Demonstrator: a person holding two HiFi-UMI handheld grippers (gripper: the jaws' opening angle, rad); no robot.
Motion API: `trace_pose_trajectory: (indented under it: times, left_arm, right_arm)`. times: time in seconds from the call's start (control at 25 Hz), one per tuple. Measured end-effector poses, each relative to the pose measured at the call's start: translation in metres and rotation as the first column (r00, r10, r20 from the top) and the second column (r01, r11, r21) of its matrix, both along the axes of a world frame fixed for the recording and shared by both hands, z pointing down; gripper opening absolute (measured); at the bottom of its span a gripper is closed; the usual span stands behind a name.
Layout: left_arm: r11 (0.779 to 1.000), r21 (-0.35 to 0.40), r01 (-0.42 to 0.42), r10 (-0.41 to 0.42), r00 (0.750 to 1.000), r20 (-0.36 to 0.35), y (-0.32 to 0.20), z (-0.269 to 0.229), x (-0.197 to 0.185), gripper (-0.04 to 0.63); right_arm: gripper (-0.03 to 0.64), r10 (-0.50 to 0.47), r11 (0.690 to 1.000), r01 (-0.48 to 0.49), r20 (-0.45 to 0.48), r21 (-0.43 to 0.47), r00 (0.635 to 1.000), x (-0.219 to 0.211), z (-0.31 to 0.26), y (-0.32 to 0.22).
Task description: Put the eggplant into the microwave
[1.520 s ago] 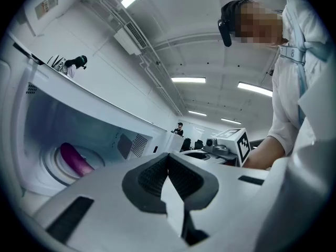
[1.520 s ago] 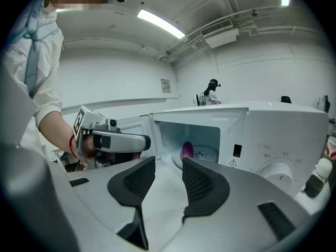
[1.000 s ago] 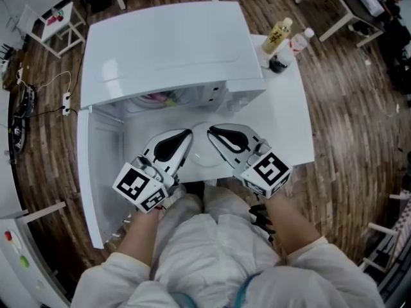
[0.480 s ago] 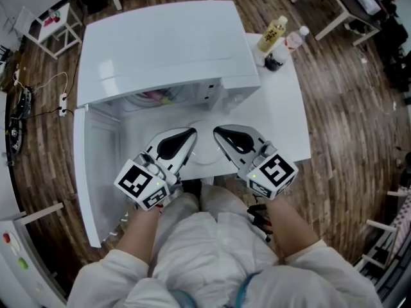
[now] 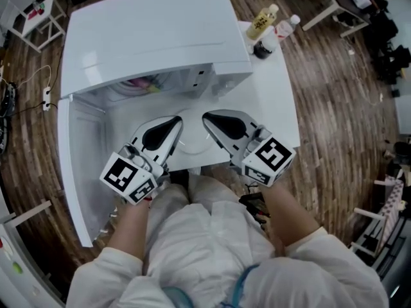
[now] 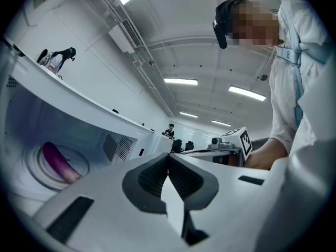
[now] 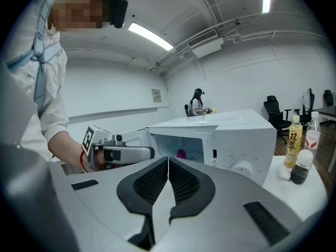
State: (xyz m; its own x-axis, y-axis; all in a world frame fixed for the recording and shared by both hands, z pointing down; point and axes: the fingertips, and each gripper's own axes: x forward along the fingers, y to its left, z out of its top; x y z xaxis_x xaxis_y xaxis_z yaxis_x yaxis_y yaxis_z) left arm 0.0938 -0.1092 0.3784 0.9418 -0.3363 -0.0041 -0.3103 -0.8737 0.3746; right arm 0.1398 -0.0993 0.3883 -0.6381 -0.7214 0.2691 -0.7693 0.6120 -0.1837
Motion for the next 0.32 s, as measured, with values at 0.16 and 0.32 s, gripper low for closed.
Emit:
trace_pose_trajectory:
  times: [0.16, 0.32]
  left_arm:
    - [1.0, -0.001, 0.013, -0.013, 1.0, -0.014, -0.005, 0.002, -0.007, 0.002]
    - [1.0, -0.009, 0.022, -0.022, 0.999, -0.029, -0.005, 0.005, -0.016, 0.003]
  right_arm:
    - [0.035, -0.03, 1.0, 0.03, -0.015, -0.007, 0.999, -0.009, 0.0, -0.005]
    - [0.035, -0.056, 0.998, 0.056, -0.02, -0.018, 0.998, -0.023, 0.002, -0.004]
